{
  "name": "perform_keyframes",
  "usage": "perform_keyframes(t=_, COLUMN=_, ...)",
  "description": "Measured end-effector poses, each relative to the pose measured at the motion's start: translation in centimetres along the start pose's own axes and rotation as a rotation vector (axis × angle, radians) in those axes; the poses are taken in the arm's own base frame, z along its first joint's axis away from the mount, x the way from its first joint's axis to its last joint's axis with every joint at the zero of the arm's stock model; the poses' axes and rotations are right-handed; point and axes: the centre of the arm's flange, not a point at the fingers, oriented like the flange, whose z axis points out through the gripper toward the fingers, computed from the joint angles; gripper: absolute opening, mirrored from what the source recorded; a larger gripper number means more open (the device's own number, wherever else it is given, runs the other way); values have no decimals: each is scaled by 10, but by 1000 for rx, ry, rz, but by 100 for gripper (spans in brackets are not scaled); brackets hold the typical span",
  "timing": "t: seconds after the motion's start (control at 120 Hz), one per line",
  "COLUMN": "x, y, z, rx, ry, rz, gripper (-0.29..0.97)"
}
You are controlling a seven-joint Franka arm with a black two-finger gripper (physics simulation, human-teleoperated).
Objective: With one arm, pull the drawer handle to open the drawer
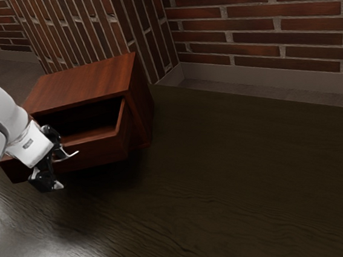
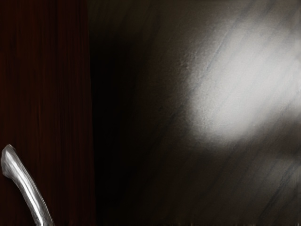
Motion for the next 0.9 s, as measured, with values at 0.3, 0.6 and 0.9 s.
perform_keyframes(t=0.3, x=-12, y=13, z=-8, rx=8, ry=13, rz=-17, gripper=67)
perform_keyframes(t=0.6, x=-20, y=16, z=-43, rx=61, ry=3, rz=-32, gripper=68)
perform_keyframes(t=0.9, x=-5, y=-16, z=-133, rx=105, ry=17, rz=-64, gripper=68)
